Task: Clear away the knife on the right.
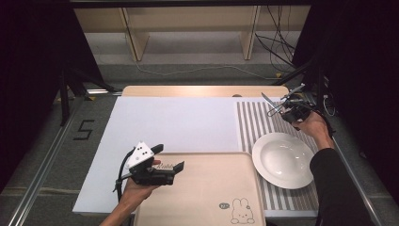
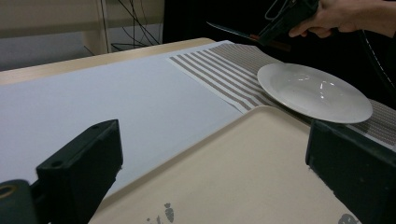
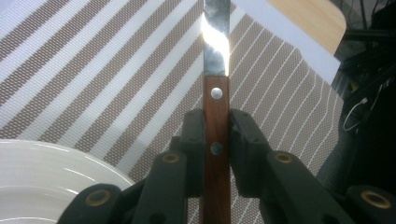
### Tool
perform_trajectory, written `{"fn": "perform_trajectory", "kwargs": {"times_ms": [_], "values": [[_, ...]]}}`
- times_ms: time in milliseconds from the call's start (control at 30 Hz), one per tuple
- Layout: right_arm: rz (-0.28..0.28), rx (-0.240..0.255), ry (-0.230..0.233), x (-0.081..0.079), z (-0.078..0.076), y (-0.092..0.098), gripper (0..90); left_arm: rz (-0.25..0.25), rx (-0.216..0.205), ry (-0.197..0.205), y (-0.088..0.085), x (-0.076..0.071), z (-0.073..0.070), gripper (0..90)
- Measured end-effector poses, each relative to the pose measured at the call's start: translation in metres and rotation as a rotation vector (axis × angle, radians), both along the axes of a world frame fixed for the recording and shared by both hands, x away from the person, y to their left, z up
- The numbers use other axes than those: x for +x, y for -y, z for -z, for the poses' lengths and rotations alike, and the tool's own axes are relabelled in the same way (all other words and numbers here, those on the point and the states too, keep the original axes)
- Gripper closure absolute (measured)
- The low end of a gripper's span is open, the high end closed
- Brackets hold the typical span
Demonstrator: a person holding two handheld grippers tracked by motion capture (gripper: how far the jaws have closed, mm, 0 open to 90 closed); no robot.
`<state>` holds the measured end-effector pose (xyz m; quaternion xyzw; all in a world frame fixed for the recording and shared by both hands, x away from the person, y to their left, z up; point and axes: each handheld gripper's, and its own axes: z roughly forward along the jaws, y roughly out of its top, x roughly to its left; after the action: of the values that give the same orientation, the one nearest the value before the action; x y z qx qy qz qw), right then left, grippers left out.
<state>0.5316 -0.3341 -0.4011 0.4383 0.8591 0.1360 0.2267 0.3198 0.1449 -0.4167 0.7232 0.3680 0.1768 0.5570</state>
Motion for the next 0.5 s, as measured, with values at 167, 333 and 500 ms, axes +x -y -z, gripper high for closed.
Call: {"fn": "perform_trajectory", "kwargs": {"times_ms": [167, 333, 500], "values": [[-0.030, 0.012, 0.024, -0.008, -0.010, -0.003, 77.3, -0.002, 0.002, 0.000, 0.000, 0.000, 0.000, 3.8], [-0.061, 0.037, 0.045, -0.018, -0.020, -0.007, 77.3, -0.002, 0.004, -0.001, 0.000, 0.000, 0.000, 3.8], [-0.095, 0.079, 0.055, -0.035, -0.031, -0.019, 77.3, -0.002, 0.005, -0.001, 0.000, 0.000, 0.000, 3.8]]}}
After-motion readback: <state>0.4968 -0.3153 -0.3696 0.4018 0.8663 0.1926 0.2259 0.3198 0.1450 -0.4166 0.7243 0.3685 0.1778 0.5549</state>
